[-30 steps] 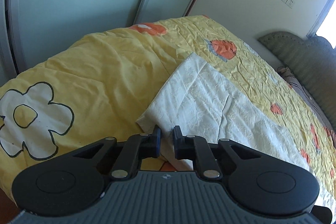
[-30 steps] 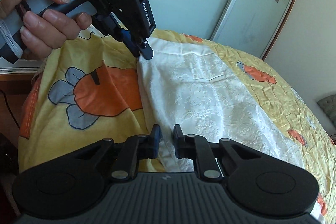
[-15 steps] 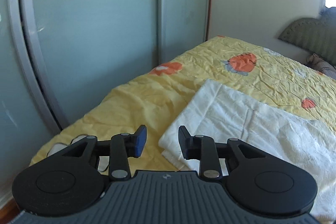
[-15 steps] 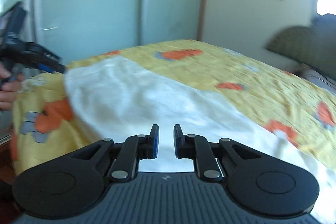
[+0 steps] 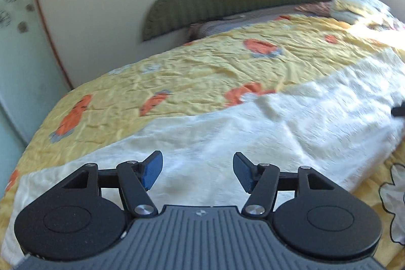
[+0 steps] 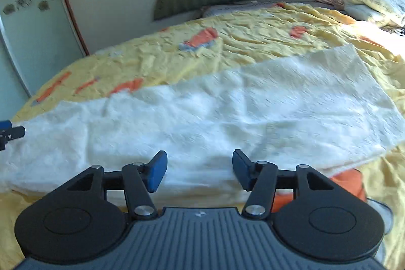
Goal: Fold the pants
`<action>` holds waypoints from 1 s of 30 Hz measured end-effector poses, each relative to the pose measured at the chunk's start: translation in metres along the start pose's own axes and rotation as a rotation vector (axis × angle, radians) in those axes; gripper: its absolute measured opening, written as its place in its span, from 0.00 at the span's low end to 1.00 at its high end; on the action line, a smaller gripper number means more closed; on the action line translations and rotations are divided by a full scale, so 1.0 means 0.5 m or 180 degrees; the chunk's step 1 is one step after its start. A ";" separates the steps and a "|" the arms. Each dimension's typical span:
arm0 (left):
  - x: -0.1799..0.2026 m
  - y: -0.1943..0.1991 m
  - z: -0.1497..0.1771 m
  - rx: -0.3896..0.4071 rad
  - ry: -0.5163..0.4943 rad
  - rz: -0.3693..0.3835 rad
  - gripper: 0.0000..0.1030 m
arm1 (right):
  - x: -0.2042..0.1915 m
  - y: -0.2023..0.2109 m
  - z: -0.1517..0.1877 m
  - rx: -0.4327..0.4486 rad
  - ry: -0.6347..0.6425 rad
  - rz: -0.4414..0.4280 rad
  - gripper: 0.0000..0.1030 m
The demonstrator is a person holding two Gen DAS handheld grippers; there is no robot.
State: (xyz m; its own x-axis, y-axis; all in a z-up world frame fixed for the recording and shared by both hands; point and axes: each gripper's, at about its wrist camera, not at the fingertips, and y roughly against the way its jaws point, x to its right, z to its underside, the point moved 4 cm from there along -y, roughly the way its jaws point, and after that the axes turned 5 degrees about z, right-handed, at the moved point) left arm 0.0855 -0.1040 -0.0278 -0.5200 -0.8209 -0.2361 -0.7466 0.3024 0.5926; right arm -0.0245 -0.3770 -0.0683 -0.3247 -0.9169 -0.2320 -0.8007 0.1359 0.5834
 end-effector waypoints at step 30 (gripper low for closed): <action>0.058 -0.029 -0.044 -0.0046 0.0358 0.0757 0.68 | 0.350 -0.091 -0.035 0.0644 -0.2794 0.0052 0.17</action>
State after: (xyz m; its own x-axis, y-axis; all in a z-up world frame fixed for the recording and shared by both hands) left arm 0.0905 -0.1428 -0.0262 -0.6301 -0.7765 -0.0022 -0.6025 0.4871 0.6322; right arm -0.0362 -0.5502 -0.1219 -0.5381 -0.3091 -0.7841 -0.8389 0.2859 0.4631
